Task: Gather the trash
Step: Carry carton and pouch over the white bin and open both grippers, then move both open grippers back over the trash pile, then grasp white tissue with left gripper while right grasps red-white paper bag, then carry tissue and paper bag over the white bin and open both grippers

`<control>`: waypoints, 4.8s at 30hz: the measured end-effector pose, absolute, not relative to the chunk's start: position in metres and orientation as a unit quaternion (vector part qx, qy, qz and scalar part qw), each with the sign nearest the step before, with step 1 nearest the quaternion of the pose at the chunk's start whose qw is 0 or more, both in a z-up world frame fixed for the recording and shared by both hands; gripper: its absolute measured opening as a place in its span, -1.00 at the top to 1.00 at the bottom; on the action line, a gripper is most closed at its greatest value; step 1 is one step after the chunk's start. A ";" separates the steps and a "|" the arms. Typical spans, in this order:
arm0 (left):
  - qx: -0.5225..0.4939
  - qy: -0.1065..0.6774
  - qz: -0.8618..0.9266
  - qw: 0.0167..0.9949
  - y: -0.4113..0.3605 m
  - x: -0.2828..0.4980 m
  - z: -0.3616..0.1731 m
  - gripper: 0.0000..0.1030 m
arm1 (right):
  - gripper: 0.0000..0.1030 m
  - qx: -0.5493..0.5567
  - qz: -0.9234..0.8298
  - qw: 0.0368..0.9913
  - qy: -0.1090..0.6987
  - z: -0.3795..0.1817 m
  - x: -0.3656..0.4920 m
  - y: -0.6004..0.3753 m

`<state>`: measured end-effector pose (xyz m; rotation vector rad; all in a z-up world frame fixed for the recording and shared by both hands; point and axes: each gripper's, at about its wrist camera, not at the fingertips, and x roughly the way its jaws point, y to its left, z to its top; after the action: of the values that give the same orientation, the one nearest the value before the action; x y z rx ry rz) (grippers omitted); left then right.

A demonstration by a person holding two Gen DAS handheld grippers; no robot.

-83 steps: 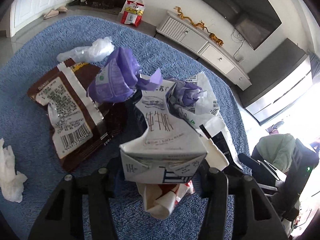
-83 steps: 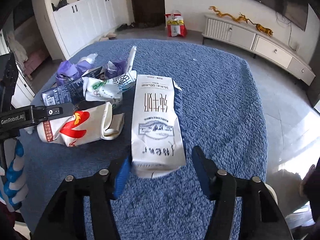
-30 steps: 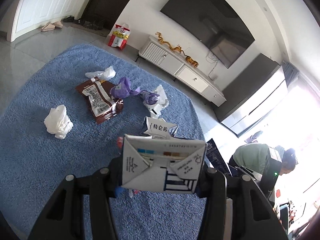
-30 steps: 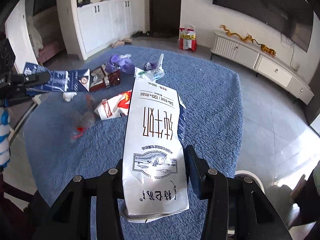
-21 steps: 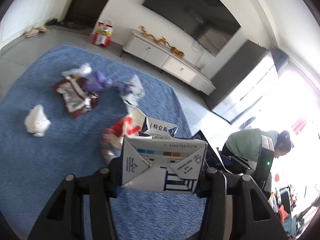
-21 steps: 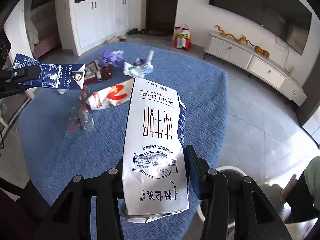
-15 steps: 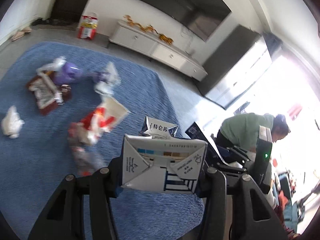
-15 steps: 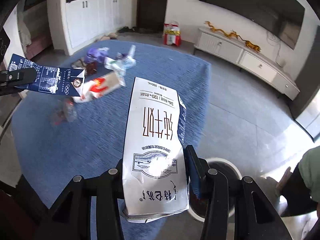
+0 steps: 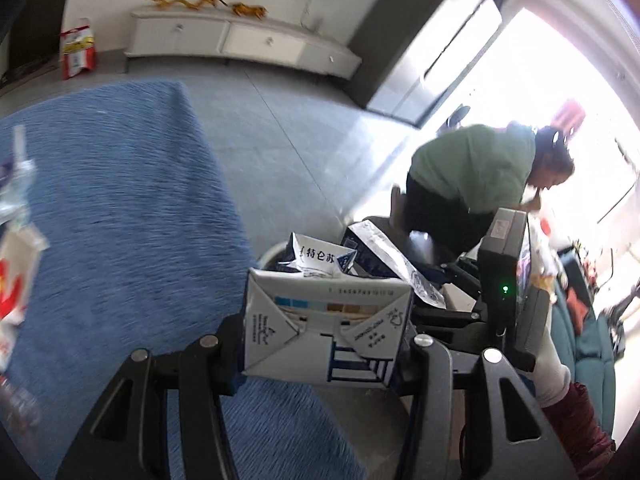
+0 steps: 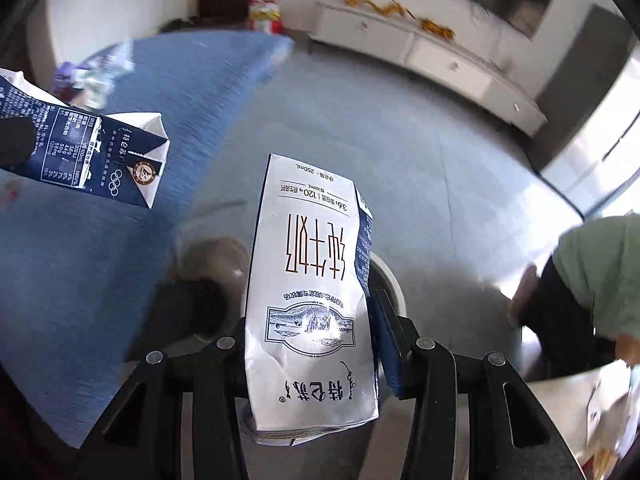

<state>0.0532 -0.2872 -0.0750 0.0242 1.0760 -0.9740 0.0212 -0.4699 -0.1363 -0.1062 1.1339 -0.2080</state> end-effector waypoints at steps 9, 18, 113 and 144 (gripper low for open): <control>0.024 0.553 -0.436 0.709 -0.379 0.079 -0.138 0.03 | 0.11 -0.032 -0.128 0.800 0.585 -0.196 0.034 -0.520; 0.006 0.571 -0.462 0.679 -0.397 0.093 -0.156 -0.12 | -0.15 -0.012 -0.162 0.792 0.589 -0.208 0.032 -0.538; -0.065 0.403 -0.132 0.903 0.132 0.146 -0.123 0.64 | 0.71 0.082 0.138 0.893 0.421 -0.081 0.176 -0.151; 0.002 0.410 -0.342 0.846 -0.088 0.065 -0.048 0.64 | 0.71 -0.011 -0.068 0.925 0.374 -0.062 0.027 -0.384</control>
<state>0.0649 -0.0876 -0.0476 0.0049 0.8643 -0.7214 0.0272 -0.3842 -0.0620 -0.0221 0.7680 -0.1391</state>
